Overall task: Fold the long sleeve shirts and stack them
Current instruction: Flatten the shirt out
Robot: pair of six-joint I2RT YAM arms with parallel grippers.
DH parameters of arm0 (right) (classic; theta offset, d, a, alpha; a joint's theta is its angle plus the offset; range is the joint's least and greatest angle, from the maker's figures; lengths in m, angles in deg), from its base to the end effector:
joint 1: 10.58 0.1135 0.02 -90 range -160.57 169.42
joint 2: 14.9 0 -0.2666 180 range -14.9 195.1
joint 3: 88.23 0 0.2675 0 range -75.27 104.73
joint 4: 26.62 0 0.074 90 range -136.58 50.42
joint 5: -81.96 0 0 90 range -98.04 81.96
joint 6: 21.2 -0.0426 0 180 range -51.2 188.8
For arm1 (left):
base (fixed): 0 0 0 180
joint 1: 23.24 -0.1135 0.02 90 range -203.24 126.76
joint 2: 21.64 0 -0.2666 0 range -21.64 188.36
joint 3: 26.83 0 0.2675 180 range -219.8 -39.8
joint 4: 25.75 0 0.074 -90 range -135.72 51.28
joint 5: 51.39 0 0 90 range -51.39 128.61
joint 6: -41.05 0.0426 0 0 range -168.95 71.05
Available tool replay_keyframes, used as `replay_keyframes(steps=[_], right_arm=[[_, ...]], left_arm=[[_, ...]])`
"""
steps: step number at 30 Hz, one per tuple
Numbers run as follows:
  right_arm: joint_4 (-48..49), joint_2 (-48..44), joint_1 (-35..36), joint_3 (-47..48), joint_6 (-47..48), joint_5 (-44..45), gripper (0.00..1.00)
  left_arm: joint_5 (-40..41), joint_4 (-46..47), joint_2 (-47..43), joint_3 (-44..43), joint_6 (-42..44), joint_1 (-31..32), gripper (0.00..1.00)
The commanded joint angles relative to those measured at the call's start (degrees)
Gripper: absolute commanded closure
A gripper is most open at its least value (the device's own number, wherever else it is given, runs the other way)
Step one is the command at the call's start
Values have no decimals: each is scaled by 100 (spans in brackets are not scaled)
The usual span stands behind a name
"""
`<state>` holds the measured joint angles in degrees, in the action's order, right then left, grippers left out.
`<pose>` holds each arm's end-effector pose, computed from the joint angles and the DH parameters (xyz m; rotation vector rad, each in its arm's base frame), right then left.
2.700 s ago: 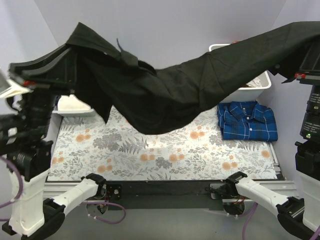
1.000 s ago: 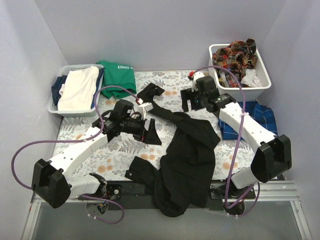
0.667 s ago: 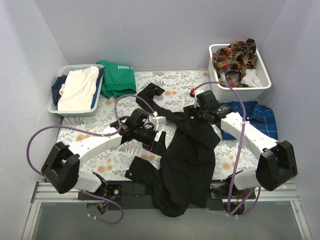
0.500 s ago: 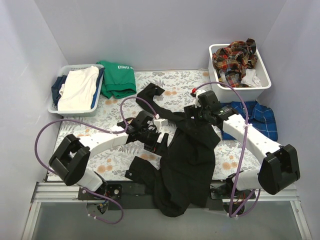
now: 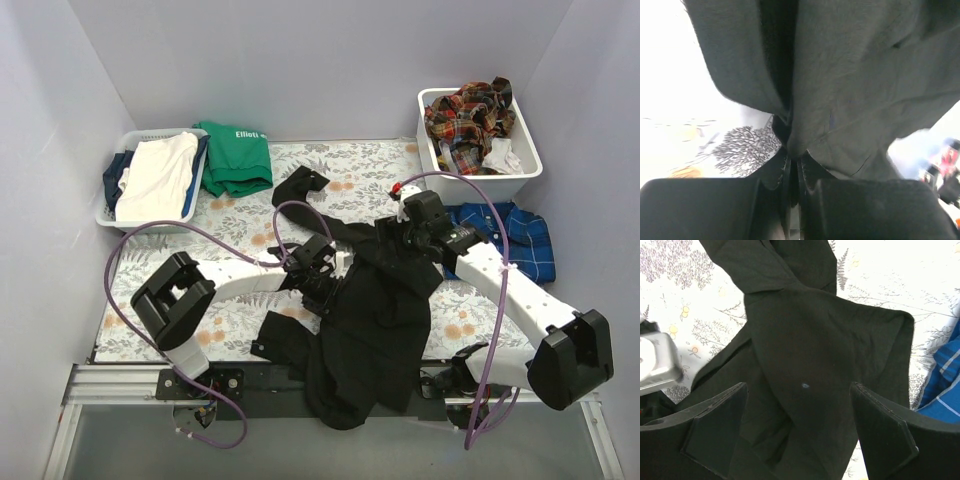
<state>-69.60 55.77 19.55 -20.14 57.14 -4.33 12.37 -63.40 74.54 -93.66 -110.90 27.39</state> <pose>0.2440 0.1384 0.2698 -0.3510 2.3551 0.2748 0.1920 -0.2637 0.1441 0.1471 -2.8585 0.8537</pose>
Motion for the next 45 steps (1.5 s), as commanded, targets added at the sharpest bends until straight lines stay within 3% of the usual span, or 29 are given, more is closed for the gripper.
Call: replay_keyframes(steps=[1, 8, 14, 20, 26, 30, 37, 45], right_arm=[[119, -291, -7, -82, -20, 253, 10], [145, -414, -16, -108, -424, 315, 10], [163, -99, -25, -64, -661, 342, 10], [-179, 78, -25, -152, -1101, 763, 11], [-355, -80, -25, -696, -1110, 912, 11], [-583, 139, -25, -855, -1233, 1105, 12], [-760, 350, -25, -864, -1348, 1168, 12], [171, 1123, -33, -601, -935, 729, 15]], left_arm=[[997, -265, -976, -668, -115, -289, 100], [2322, -1308, -1760, -2608, 210, -879, 100], [3115, -1732, -1980, -3497, 377, -959, 100], [4854, -2057, -1849, -4035, 80, -1081, 100], [5875, -2329, -1541, -4175, -334, -1608, 100], [5789, -2190, -1506, -4264, -397, -2136, 100], [5411, -2067, -1330, -4238, -423, -2295, 100], [5103, -1891, -1365, -4062, -423, -2400, 100]])
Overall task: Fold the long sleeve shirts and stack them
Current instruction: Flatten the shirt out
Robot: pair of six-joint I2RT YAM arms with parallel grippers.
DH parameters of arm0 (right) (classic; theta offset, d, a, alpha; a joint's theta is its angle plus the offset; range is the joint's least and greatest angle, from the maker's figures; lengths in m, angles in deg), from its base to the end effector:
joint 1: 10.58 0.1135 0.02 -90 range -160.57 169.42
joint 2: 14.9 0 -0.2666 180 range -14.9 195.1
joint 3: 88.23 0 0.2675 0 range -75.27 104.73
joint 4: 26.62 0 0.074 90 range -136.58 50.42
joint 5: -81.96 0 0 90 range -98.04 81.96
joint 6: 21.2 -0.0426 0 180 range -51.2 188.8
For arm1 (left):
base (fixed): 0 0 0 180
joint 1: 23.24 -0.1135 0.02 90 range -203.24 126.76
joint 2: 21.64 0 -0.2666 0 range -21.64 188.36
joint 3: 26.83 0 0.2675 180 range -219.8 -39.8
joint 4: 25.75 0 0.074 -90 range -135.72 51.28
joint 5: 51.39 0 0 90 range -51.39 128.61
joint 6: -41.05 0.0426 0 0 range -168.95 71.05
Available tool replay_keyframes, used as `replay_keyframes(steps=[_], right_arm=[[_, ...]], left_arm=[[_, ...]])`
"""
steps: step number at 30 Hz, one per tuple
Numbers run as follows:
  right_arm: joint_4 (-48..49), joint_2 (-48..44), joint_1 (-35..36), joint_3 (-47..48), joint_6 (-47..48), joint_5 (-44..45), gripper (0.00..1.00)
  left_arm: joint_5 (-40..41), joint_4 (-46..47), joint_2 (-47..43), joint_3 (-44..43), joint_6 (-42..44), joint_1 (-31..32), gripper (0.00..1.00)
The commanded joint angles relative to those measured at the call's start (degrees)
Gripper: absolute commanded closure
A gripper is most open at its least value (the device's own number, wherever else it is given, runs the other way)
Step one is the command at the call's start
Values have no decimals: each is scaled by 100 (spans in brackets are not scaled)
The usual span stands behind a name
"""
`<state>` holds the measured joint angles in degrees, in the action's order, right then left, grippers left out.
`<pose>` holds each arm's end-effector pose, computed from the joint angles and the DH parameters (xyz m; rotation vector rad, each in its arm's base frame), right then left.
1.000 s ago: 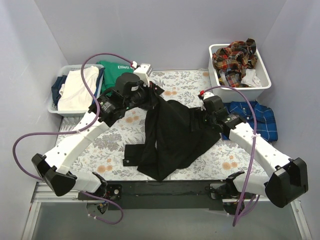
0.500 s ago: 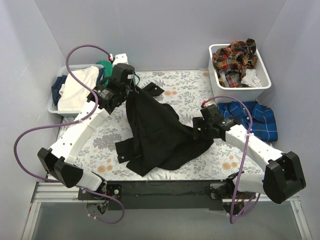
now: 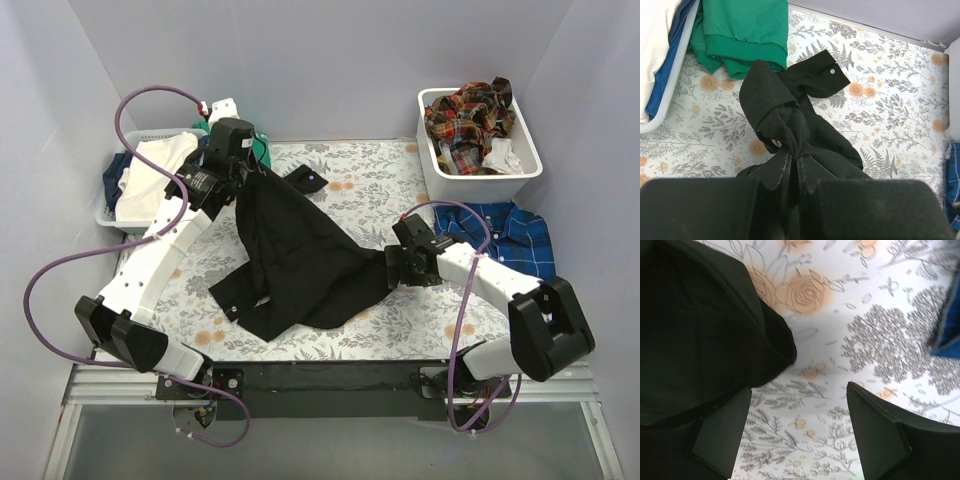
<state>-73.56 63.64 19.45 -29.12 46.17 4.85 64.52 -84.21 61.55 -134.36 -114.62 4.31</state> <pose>0.2347 0.1247 0.1800 -0.1095 2.6729 -0.0226 0.2968 -0.1339 0.4255 -0.9374 1.9207 -0.4824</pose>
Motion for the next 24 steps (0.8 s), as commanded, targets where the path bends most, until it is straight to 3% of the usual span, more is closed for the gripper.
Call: replay_keyframes(steps=[1, 11, 14, 17, 18, 19, 24], right_arm=[[628, 433, -14, 420, 154, -242, 16], [1218, 828, -14, 517, 31, -1024, 19], [1393, 978, -14, 553, -30, -1200, 33], [1429, 1084, -14, 693, -13, -1253, 63], [1403, 1102, -5, 781, 4, -1253, 88], [1324, 1093, -14, 842, 13, -1245, 98], [963, 567, -14, 1325, 162, -457, 99]], left_arm=[[-139, 208, -84, 34, -60, -109, 100], [-262, 243, -199, 105, -34, -215, 100], [-297, 243, -243, 105, -25, -241, 100], [-367, 287, -295, 79, 10, -259, 100], [-402, 304, -313, 78, 36, -259, 100], [-403, 339, -339, 70, 54, -268, 100], [-219, 304, -480, -97, 212, -303, 100]])
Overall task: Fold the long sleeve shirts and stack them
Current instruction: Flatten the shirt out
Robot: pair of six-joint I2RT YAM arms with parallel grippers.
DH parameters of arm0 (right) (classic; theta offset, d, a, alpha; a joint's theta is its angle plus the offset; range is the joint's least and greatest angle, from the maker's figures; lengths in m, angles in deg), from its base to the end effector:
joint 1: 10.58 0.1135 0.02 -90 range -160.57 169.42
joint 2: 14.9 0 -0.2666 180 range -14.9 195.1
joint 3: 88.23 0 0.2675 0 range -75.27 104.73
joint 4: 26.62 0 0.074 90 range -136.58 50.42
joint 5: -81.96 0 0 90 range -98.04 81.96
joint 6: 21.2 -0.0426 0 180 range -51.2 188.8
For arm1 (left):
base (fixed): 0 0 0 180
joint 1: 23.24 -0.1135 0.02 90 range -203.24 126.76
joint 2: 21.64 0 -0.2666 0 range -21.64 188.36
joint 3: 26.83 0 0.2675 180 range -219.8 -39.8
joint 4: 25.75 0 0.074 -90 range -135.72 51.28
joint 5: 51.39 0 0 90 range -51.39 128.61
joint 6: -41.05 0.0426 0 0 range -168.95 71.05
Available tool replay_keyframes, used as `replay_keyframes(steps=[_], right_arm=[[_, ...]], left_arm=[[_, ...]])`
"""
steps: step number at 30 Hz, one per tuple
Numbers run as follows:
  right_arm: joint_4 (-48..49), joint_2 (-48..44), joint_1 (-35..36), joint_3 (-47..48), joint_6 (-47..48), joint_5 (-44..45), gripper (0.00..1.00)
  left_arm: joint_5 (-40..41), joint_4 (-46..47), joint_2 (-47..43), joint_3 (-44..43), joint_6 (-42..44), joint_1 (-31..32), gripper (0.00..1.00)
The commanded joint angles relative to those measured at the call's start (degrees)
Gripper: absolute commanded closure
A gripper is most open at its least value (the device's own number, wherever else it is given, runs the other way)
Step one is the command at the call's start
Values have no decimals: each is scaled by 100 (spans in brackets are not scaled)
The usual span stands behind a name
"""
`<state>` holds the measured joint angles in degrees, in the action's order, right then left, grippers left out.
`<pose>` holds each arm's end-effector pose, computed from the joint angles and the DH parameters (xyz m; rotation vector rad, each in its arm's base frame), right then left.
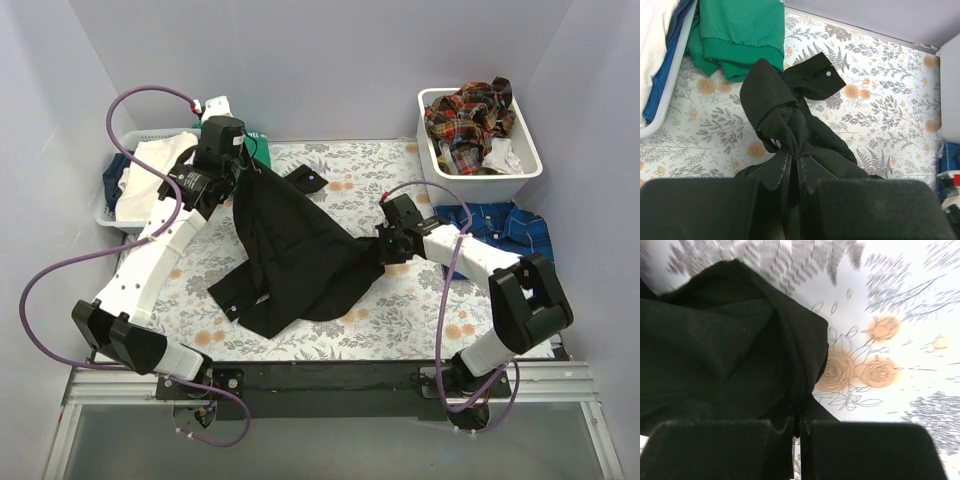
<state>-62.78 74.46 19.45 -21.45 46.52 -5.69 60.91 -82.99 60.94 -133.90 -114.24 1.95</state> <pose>0.2818 0.1609 0.1777 -0.1621 2.6158 0.2750 0.3004 -0.1234 0.4274 -0.9446 1.9205 -0.5293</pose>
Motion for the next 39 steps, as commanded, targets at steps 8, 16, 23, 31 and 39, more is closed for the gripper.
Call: replay_keyframes(steps=[8, 16, 23, 31, 39], right_arm=[[-457, -1623, -453, 2121, 505, 2040, 99], [-194, -1949, -1068, 3616, 1155, 2463, 99], [394, -2317, -1069, 4400, 1911, 2682, 99], [932, -2573, -1068, 4821, 2176, 2367, 99], [220, -1888, -1103, 3620, 1360, 1840, 99]], left_arm=[[1029, 287, -805, -538, 728, -120, 97], [1707, 805, -1411, -644, 1378, -128, 94], [1549, 1605, -2341, -460, 2107, -128, 90], [872, 1431, -2959, -144, 2294, -128, 81], [318, 52, -3195, 1709, 845, -128, 84]])
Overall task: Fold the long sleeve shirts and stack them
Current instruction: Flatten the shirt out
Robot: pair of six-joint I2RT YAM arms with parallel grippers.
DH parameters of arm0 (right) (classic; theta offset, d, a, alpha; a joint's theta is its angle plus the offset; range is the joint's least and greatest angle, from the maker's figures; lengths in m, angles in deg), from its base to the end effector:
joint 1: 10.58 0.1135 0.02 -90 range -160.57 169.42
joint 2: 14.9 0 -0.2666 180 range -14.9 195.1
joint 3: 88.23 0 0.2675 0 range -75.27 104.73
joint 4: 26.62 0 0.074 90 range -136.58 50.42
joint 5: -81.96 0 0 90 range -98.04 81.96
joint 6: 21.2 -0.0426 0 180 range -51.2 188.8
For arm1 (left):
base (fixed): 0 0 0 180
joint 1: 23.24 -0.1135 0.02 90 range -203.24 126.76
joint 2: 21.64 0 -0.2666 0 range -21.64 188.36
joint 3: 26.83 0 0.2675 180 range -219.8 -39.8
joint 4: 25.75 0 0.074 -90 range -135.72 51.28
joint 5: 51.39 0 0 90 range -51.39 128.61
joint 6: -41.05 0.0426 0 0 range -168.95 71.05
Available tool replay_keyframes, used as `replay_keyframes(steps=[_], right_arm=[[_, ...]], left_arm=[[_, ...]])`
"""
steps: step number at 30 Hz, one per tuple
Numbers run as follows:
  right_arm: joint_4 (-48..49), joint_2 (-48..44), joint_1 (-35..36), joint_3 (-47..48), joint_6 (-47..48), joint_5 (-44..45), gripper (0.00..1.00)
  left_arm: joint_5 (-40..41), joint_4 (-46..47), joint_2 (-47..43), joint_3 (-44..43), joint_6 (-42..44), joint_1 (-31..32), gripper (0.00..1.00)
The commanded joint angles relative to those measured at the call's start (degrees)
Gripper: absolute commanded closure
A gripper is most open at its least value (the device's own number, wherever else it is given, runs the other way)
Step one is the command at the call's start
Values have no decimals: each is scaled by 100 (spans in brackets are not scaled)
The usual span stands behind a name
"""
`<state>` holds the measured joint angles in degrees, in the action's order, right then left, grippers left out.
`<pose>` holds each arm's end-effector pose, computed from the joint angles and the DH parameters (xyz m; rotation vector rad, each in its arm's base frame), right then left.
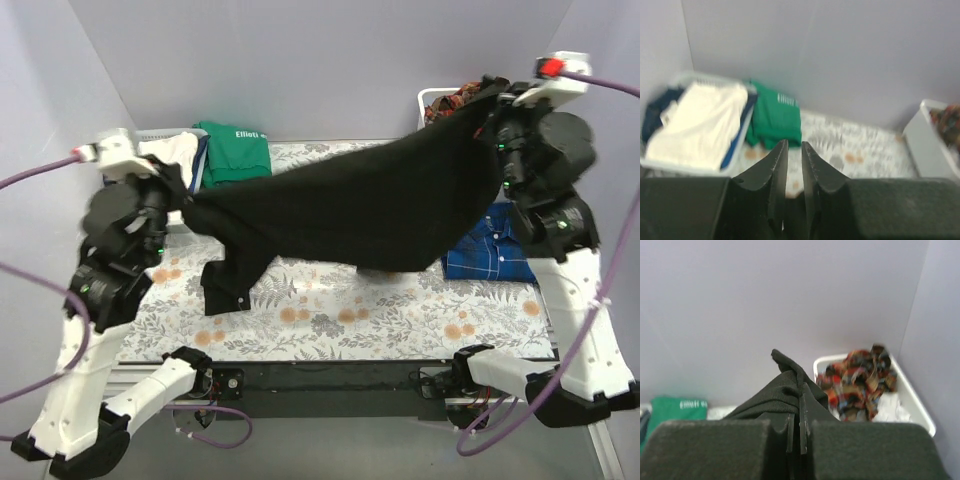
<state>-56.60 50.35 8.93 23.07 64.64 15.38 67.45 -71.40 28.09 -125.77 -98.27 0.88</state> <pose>0.1967 0.0517 0.5795 0.1766 1.3026 0.0883 0.1303 -0.0358 0.5264 -0.7259 1.3708 -0.6436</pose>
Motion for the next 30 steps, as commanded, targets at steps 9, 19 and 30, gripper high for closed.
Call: replay_keyframes(steps=[9, 19, 30], right_arm=[[-1198, -1125, -79, -4084, -1997, -102, 99], [-3377, -2149, -70, -4825, -3711, 1999, 99], [-3254, -3931, -17, -5537, -3555, 260, 99]], left_arm=[[851, -2910, -2018, 2603, -3162, -21, 91], [-596, -1014, -407, 2805, -2022, -21, 38], [-3778, 738, 3311, 1304, -1405, -13, 30]])
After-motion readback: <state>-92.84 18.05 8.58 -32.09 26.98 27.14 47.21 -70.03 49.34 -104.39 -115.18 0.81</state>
